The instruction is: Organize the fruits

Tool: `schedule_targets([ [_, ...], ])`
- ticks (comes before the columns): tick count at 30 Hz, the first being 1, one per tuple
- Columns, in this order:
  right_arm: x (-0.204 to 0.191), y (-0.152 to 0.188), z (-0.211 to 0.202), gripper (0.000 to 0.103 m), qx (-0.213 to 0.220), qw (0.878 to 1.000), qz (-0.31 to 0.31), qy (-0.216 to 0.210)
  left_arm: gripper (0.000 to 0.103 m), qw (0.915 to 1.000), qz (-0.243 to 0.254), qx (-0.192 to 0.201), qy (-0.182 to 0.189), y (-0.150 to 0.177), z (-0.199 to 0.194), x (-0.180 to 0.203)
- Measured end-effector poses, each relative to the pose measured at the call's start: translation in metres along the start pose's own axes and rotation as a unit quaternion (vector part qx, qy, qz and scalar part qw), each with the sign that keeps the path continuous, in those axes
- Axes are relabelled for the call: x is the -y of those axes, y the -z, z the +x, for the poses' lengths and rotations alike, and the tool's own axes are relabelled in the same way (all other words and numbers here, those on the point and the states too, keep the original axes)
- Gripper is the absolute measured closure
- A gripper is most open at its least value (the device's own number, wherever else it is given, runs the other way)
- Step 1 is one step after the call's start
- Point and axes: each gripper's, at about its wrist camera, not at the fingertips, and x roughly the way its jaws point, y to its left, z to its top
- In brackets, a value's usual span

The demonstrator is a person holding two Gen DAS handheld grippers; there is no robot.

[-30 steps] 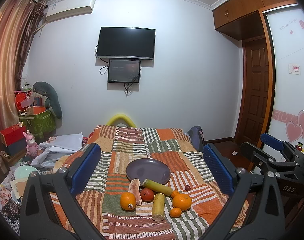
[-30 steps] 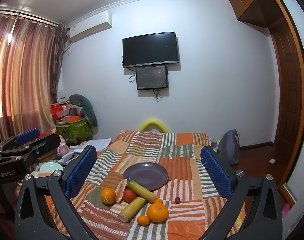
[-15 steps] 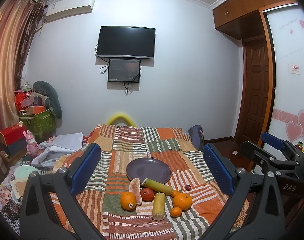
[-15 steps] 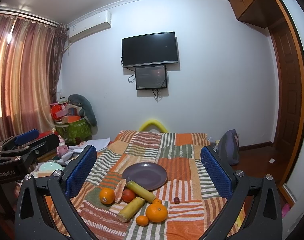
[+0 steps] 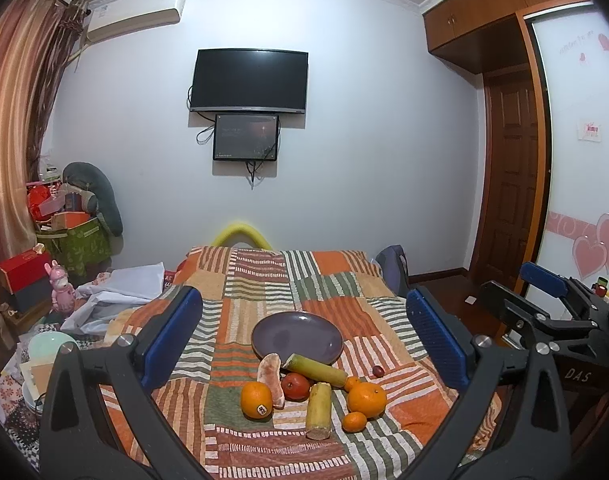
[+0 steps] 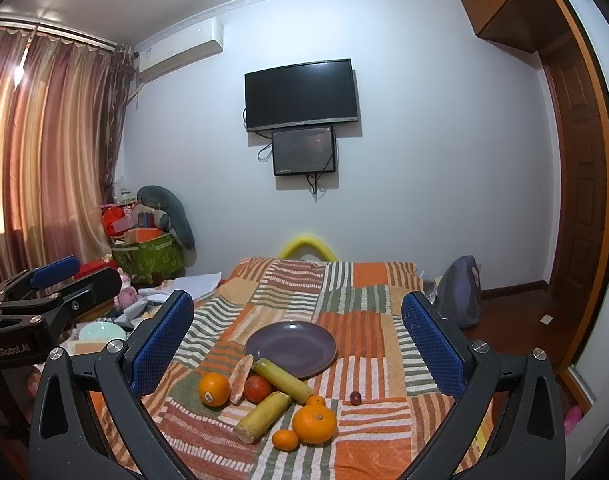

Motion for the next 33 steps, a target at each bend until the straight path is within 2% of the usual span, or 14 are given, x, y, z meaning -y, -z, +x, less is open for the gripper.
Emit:
schedule_targets([
  [8,0.012,0.022,0.036,0.000,-0.051,0.999,0.006,0.005,0.000,0.9990,-0.004,-0.043,-0.011,0.013,0.033,-0.011],
  [12,0.020,0.035,0.055,0.000,-0.082,0.997,0.007,0.012,0.001,0.9965,-0.010,-0.080,-0.023,0.025,0.060,-0.021],
  [16,0.029,0.052,0.079,0.000,-0.122,0.992,0.004,0.015,0.013,0.9899,-0.028,-0.138,-0.018,0.045,0.095,-0.038],
  [21,0.039,0.075,0.102,0.001,-0.172,0.985,-0.001,0.008,0.015,0.9805,-0.048,-0.190,-0.018,0.070,0.127,-0.058],
  [29,0.046,0.120,0.139,0.023,-0.268,0.963,-0.001,-0.012,0.015,0.9636,-0.054,-0.260,-0.030,0.114,0.169,-0.075],
  [33,0.047,0.139,0.151,0.024,-0.303,0.953,0.009,-0.021,0.015,0.9558,-0.058,-0.287,-0.028,0.131,0.183,-0.082],
])
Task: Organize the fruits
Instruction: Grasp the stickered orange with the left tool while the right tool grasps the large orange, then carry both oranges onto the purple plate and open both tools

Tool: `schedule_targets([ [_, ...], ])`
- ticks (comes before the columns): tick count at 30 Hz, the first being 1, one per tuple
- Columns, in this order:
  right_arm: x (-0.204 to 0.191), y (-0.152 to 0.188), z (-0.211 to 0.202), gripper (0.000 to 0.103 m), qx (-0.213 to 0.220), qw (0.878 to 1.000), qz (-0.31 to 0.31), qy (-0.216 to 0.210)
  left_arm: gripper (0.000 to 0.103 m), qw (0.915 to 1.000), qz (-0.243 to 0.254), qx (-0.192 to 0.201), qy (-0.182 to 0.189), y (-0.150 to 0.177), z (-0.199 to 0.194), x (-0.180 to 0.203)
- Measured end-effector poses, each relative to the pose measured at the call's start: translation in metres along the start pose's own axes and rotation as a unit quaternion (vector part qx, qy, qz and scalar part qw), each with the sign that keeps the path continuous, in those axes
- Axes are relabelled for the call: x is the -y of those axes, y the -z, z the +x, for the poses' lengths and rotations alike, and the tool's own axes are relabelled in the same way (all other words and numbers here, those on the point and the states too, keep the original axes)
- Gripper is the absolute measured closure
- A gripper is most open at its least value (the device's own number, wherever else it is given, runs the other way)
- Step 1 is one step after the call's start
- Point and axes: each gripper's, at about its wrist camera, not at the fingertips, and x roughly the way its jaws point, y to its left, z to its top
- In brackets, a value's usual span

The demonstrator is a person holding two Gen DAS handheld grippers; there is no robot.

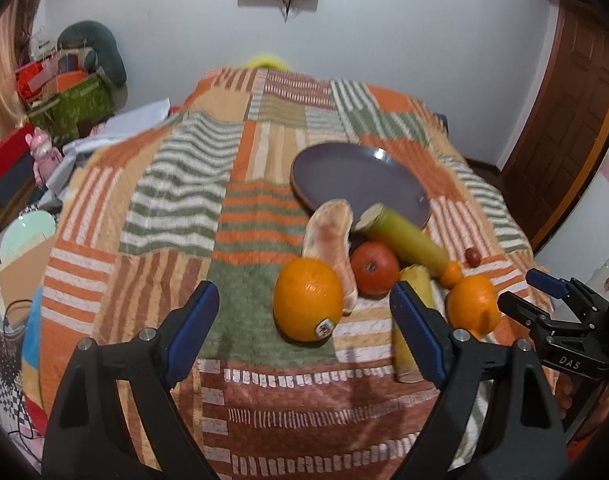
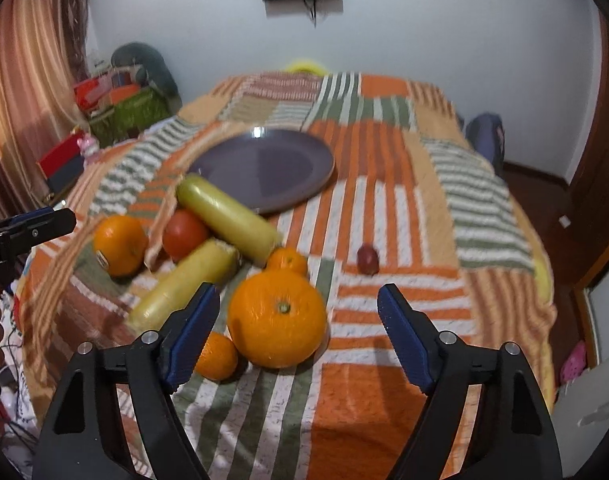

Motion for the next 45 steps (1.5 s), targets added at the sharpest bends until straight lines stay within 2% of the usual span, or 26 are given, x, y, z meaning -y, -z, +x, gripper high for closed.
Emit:
schedule_targets([
  [6,-0.005,0.000,0.020,0.024,-0.019,1.000,0.001,-0.013,0.025,0.9995,0.003,-0.029,0.009,0.004,0.028,-0.002],
  [8,-0.006,0.001,0.023,0.024,-0.025,0.999,0.002,-0.020,0.032,0.9993,0.007,-0.036,0.011,0.005,0.036,-0.001],
  [11,-0.005,0.000,0.031,0.025,-0.035,0.999,0.007,-0.027,0.035,0.9988,0.008,-0.046,0.016,0.006,0.046,0.000],
  [14,-0.004,0.000,0.037,0.031,-0.045,0.998,0.013,-0.030,0.041,0.9984,0.009,-0.052,0.021,0.006,0.054,-0.001],
  [19,0.003,0.002,0.047,0.034,-0.067,0.995,0.043,-0.059,0.049,0.9976,0.003,-0.065,0.022,0.007,0.067,-0.002],
  [27,0.005,0.004,0.047,0.036,-0.066,0.994,0.055,-0.071,0.051,0.9973,-0.008,-0.068,0.027,0.007,0.072,-0.006],
  [35,0.011,0.000,0.035,0.037,-0.047,0.996,0.057,-0.045,0.051,0.9971,-0.008,-0.071,0.027,0.007,0.060,-0.007],
  [45,0.013,-0.025,0.006,0.037,0.001,0.998,0.052,-0.033,0.051,0.9994,0.008,-0.025,0.022,-0.012,0.021,0.001],
])
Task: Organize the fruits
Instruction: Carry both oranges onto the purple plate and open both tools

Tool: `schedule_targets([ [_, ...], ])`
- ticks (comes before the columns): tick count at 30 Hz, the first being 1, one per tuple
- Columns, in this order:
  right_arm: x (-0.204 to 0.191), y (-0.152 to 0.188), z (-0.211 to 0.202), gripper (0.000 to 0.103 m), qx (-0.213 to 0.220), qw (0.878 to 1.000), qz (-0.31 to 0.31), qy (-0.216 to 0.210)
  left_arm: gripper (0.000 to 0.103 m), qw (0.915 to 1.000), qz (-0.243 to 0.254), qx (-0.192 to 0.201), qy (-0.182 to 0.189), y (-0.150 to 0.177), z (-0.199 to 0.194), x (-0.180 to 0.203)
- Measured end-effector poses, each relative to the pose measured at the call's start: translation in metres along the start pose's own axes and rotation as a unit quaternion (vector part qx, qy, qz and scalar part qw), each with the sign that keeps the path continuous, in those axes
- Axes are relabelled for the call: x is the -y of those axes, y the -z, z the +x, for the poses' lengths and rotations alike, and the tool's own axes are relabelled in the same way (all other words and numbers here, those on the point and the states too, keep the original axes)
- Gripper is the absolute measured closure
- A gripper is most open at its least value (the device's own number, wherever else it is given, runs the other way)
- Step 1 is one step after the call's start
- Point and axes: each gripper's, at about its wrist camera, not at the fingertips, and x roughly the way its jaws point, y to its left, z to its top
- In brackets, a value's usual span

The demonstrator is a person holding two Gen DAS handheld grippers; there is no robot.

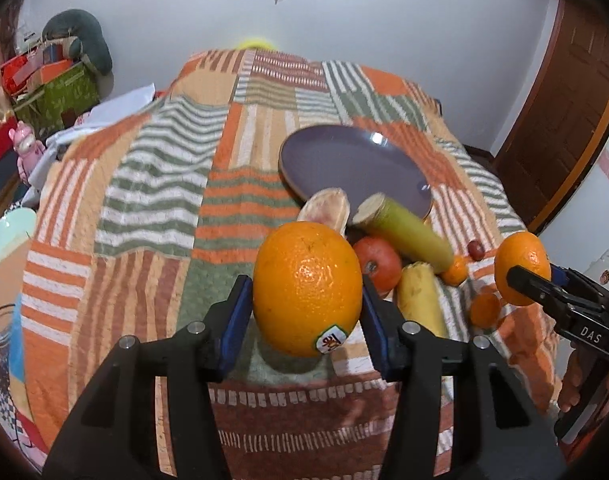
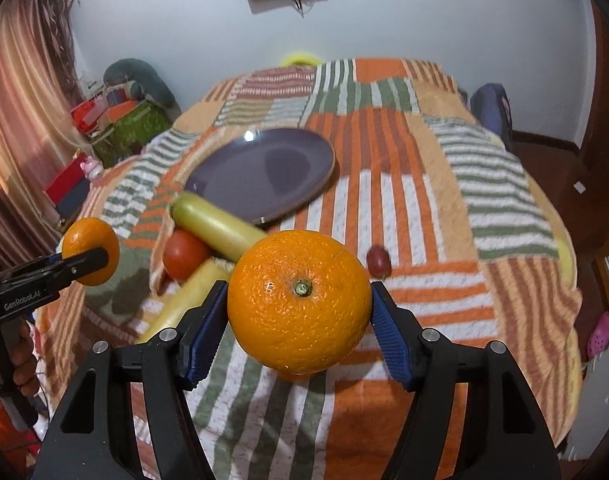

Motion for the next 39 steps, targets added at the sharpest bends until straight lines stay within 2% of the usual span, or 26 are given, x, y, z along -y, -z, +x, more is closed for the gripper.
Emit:
schedule_targets([
  [7,-0.008,-0.025,-0.013,0.037,0.041,0.999,-0.017,-0.001,0.051,0.9994,0.005,0.032,0.008,-0.027,-0.018,0.011],
  [15,-0.012,-0.053,-0.012,0.037,0.073,0.997,-0.028,-0.001,0.051,0.9980,0.015,0.059,0.015,-0.056,-0.020,0.019],
  [21,-0.012,-0.074,-0.003,0.037,0.090,0.995,-0.033,0.003,0.051,0.9972,0.025,0.069,0.012,-0.080,-0.010,0.023],
  [27,-0.012,-0.093,0.013,0.037,0.102,0.994,-0.044,0.011,0.051,0.9973,0.009,0.070,0.021,-0.102,0.007,0.016],
  [39,-0.020,-0.115,0.053,0.037,0.095,0.993,-0.069,0.017,0.051,0.9983,0.019,0.055,-0.009,-0.130,0.056,0.010],
])
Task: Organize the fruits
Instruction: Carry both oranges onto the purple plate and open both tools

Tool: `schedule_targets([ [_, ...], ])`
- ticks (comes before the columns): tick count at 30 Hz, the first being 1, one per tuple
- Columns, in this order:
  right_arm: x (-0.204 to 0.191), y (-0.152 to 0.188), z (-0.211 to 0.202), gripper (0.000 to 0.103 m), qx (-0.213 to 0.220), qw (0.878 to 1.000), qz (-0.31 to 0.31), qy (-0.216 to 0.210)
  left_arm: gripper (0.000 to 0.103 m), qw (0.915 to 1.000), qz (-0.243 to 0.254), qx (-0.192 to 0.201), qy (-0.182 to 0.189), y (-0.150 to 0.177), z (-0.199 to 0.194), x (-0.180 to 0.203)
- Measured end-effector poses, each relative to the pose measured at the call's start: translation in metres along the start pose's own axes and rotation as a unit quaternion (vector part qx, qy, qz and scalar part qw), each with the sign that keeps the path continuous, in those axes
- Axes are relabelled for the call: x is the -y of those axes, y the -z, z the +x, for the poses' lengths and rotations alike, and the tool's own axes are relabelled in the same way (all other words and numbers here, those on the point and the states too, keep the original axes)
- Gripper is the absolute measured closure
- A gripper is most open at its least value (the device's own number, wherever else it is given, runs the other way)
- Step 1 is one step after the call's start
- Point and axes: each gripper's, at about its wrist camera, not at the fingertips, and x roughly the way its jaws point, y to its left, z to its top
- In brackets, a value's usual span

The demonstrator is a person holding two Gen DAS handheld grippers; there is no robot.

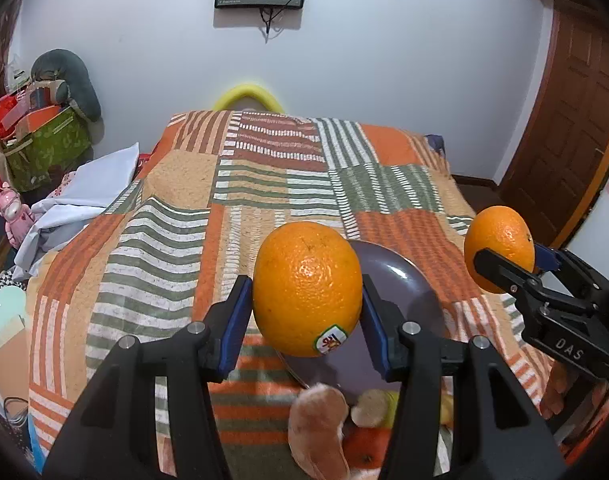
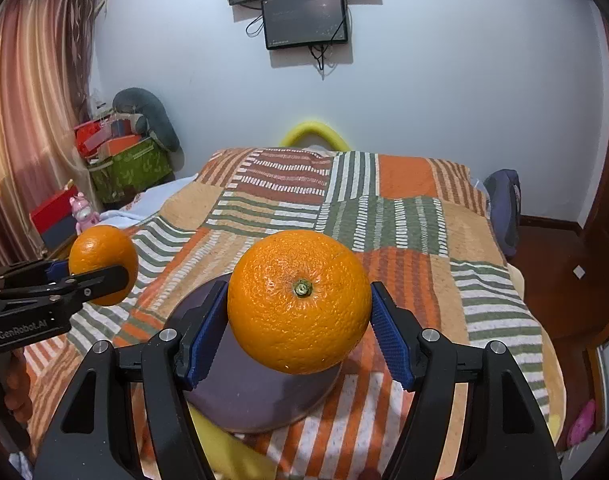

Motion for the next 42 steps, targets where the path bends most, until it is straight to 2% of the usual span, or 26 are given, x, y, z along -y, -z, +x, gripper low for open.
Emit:
schedule_targets([
  [7,-0.003,-0.004,0.027,0.037,-0.019,1.000,-0.012,-0.004,0.051,0.9997,0.002,-0.025,0.002,-0.006,0.038,-0.001],
  [16,0.004,-0.002,0.068,0.037,-0.068,0.997,-0.013,-0.019,0.051,0.9986,0.010,-0.051,0.001,-0.010,0.081,-0.001],
  [25,0.016,0.006,0.099,0.037,-0.123,0.992,-0.008,-0.015,0.051,0.9942,0.002,-0.107,0.015,-0.007,0.121,-0.008],
  [31,0.016,0.009,0.106,0.036,-0.133,0.991,-0.008,-0.019,0.051,0.9946,0.014,-0.102,0.012,-0.007,0.125,-0.003],
  [37,0.008,0.011,0.108,0.036,-0.144,0.989,-0.041,-0.004,0.045,0.9940,0.016,-0.107,0.017,-0.008,0.121,-0.001],
  [42,0.010,0.013,0.096,0.027,-0.133,0.991,-0.033,0.000,0.038,0.9964,0.023,-0.081,0.008,-0.011,0.096,0.000],
])
